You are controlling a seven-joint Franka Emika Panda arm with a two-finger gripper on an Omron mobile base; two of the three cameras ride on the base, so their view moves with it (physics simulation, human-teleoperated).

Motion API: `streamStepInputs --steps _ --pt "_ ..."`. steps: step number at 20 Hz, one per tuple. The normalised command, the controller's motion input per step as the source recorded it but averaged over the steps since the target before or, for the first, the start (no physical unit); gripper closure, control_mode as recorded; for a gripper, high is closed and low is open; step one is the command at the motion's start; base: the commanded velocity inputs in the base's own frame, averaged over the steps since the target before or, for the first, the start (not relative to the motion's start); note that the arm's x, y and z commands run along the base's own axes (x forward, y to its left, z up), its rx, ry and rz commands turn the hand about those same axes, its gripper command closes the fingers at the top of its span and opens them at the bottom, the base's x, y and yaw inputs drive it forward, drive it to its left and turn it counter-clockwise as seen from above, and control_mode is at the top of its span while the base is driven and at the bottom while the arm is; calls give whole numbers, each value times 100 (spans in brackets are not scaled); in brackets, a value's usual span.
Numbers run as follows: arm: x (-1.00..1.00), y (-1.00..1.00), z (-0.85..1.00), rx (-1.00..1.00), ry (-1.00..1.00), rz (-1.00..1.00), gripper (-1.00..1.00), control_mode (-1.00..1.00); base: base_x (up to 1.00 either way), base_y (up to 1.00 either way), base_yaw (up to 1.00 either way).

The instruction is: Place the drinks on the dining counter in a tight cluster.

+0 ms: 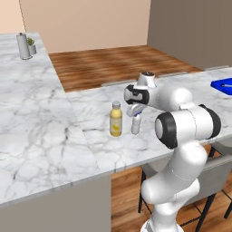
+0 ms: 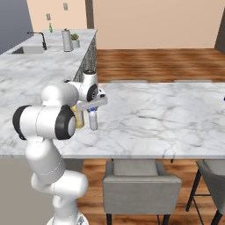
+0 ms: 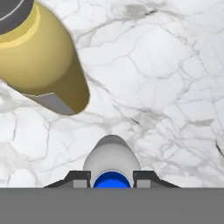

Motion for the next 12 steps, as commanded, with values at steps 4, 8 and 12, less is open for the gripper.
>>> streamStepInputs --steps 4,8,12 --pt "18 0 -1 0 -2 0 100 -100 0 0 0" --pt "30 0 0 -1 0 0 100 -100 0 0 0" --pt "26 0 0 -2 0 0 100 -100 0 0 0"
